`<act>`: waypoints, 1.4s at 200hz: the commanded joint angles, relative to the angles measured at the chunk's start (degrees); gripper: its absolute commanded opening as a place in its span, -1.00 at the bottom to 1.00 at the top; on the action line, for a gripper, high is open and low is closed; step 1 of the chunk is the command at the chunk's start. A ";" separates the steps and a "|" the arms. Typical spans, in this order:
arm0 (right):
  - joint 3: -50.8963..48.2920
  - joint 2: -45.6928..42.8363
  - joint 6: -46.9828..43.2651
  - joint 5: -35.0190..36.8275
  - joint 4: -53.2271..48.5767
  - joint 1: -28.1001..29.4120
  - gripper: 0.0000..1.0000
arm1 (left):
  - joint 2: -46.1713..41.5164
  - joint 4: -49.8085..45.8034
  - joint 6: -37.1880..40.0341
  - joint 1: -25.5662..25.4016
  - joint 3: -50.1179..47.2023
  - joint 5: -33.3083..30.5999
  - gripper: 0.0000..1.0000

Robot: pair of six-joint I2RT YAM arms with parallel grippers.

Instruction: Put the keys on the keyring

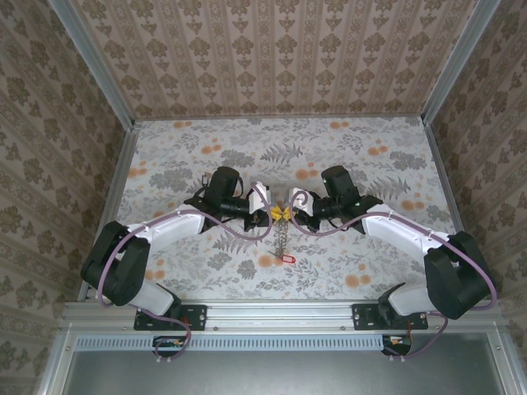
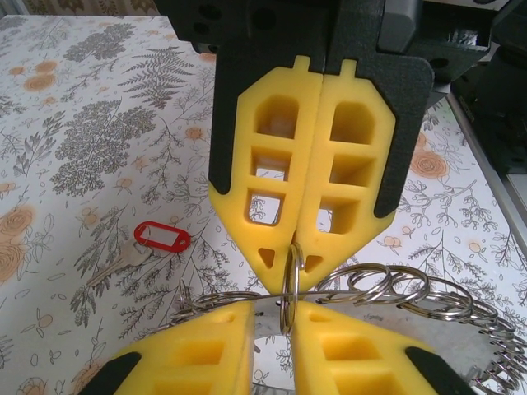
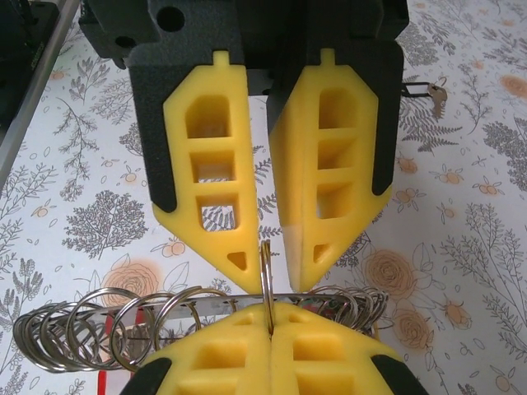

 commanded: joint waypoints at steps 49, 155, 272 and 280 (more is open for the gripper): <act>3.68 2.34 -1.34 -2.94 -0.99 0.20 -1.00 | -0.64 1.78 -0.77 -0.39 1.17 0.04 -0.47; 0.05 -2.64 6.26 2.44 3.55 -0.81 -0.47 | -0.91 2.28 -1.36 -0.27 -0.06 -2.81 -1.00; 20.13 18.44 52.50 30.75 -27.16 -10.13 -0.41 | -2.48 9.19 -7.13 1.44 -3.94 -3.16 -1.00; 21.16 20.42 53.51 29.66 -27.61 -10.13 -0.37 | -2.40 9.18 -7.19 1.44 -3.89 -3.28 -1.00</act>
